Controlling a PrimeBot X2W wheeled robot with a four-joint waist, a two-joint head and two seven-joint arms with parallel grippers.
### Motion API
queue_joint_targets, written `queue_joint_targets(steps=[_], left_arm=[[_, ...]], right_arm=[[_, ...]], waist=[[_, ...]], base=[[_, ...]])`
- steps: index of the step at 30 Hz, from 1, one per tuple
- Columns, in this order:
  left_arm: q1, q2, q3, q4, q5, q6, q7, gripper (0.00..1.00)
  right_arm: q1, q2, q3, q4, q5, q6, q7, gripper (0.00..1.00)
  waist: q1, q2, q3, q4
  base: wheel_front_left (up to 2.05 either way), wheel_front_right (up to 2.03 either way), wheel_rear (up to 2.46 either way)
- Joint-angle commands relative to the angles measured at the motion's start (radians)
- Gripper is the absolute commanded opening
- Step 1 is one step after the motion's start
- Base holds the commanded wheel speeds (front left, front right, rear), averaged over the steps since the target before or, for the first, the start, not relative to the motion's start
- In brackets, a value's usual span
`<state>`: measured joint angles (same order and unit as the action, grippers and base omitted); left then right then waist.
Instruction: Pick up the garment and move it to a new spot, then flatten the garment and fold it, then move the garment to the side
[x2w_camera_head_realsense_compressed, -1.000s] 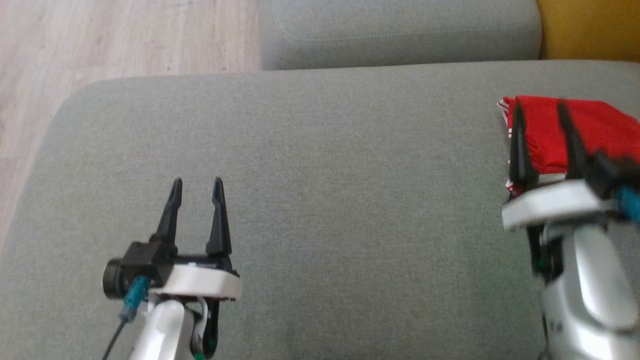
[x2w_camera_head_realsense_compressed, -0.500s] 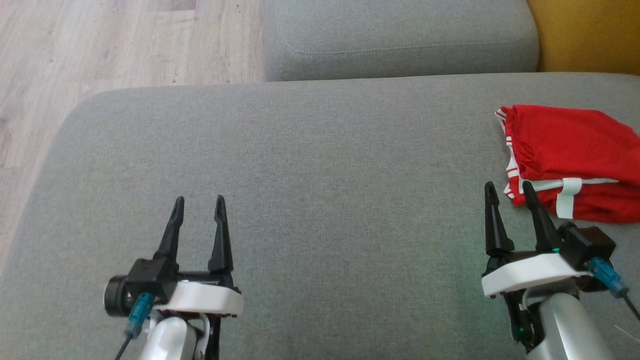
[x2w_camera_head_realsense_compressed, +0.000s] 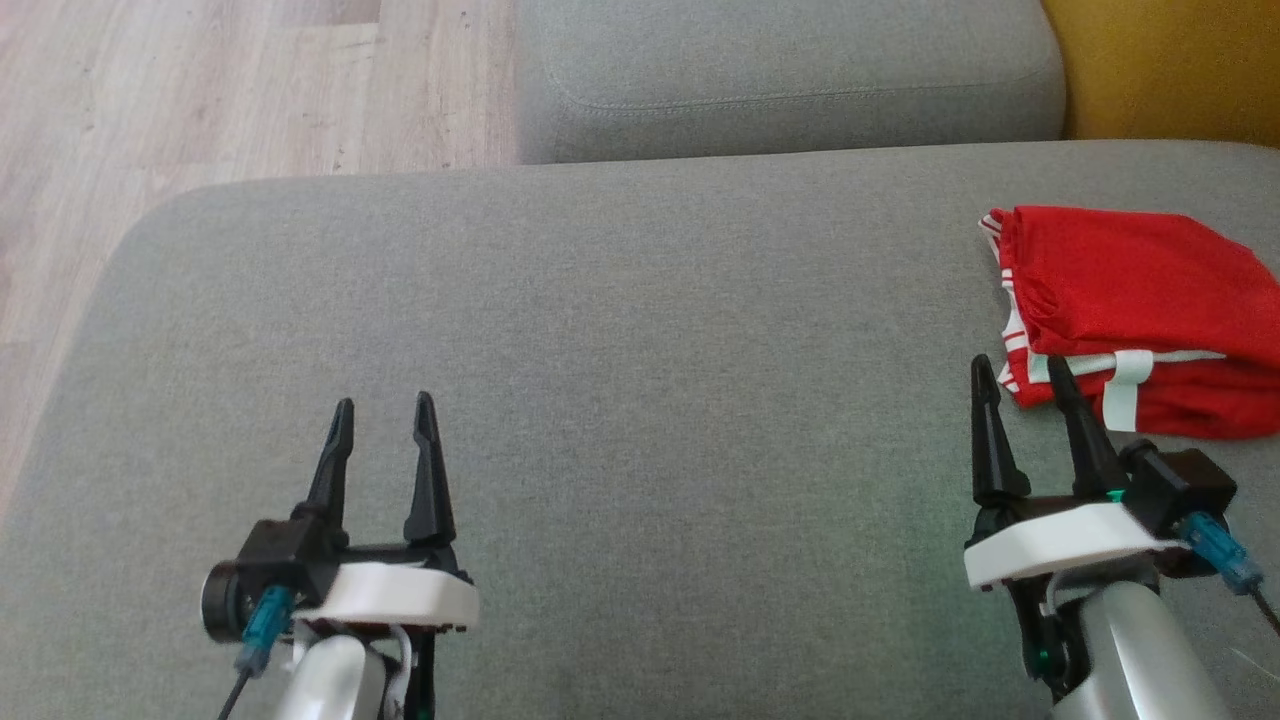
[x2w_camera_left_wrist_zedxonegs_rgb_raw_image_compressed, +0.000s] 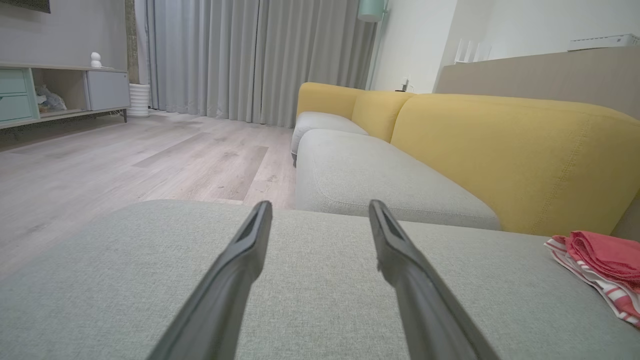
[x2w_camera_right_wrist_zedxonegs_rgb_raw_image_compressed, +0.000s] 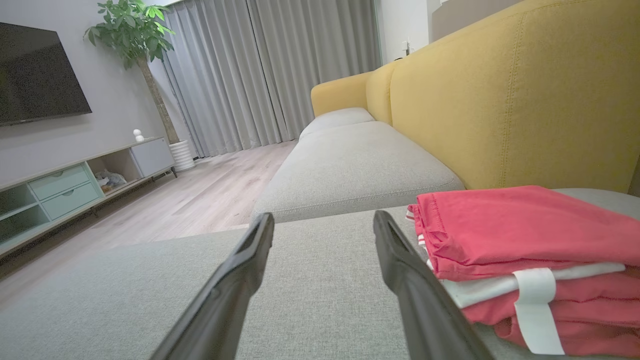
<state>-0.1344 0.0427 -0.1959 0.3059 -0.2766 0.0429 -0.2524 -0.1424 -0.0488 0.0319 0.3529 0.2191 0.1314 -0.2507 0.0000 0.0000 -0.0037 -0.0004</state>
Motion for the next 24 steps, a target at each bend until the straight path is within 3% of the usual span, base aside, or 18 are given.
queue_joint_targets(steps=[1, 24], left_arm=[[-0.03, 0.008, 0.036, -0.029, -0.006, 0.004, -0.009, 1.0], [-0.033, 0.008, 0.059, -0.007, -0.132, -0.016, -0.009, 1.0]], right_arm=[[-0.028, -0.002, 0.027, -0.037, 0.004, -0.001, -0.011, 1.0], [-0.027, -0.001, 0.027, -0.037, 0.01, -0.001, -0.011, 1.0]], waist=[[0.0, 0.0, 0.0, 0.0], [0.0, 0.0, 0.005, -0.01]], base=[[0.0, 0.0, 0.0], [0.0, 0.0, 0.0]])
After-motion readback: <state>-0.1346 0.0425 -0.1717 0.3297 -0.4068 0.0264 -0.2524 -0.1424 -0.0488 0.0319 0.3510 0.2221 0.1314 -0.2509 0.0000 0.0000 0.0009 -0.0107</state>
